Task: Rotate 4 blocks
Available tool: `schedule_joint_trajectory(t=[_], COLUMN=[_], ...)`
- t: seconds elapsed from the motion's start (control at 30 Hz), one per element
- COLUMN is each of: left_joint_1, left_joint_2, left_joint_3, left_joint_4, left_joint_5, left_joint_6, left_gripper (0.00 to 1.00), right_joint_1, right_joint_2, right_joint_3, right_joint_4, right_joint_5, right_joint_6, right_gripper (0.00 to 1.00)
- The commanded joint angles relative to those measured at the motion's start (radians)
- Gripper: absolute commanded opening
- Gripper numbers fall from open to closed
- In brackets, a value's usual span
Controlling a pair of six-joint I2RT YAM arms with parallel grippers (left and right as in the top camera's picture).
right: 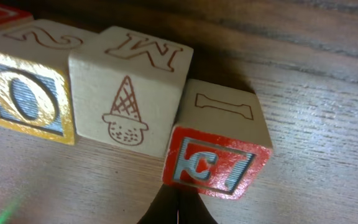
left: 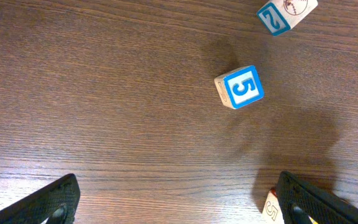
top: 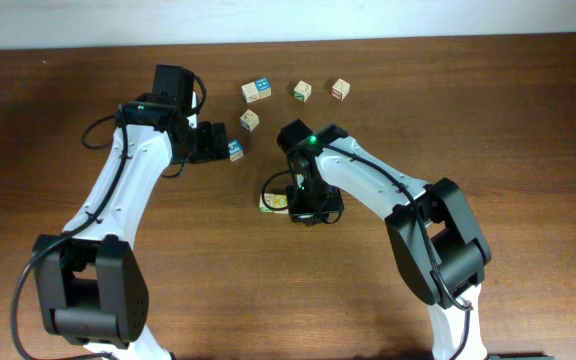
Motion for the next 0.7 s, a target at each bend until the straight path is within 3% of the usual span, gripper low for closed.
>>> schedule_joint_trajectory(t=[0.0,0.53,0.67], left_joint_1=[0.0,0.0,0.0], left_joint_2=[0.011,0.011,0.011], left_joint_3=[0.012,0.012,0.012], left_joint_4=[0.001,0.001,0.001], left_joint_5=[0.004,0.004,0.004], left_joint_6=[-0.006,-0.006,-0.006], left_gripper=[0.99,0.99,0.99], right_joint_1=[-0.006,-0.019,-0.022], right_joint_2=[-0.007,-0.01,-0.066], right_joint_3=[-0.007,-0.002,0.142], right_joint_4=[0.005,0.011,-0.039], right_joint_5=[0.019,-0.024,0.031], right_joint_6=[0.002,-0.046,-0.066], right_gripper=[0.04,0.04,0.04])
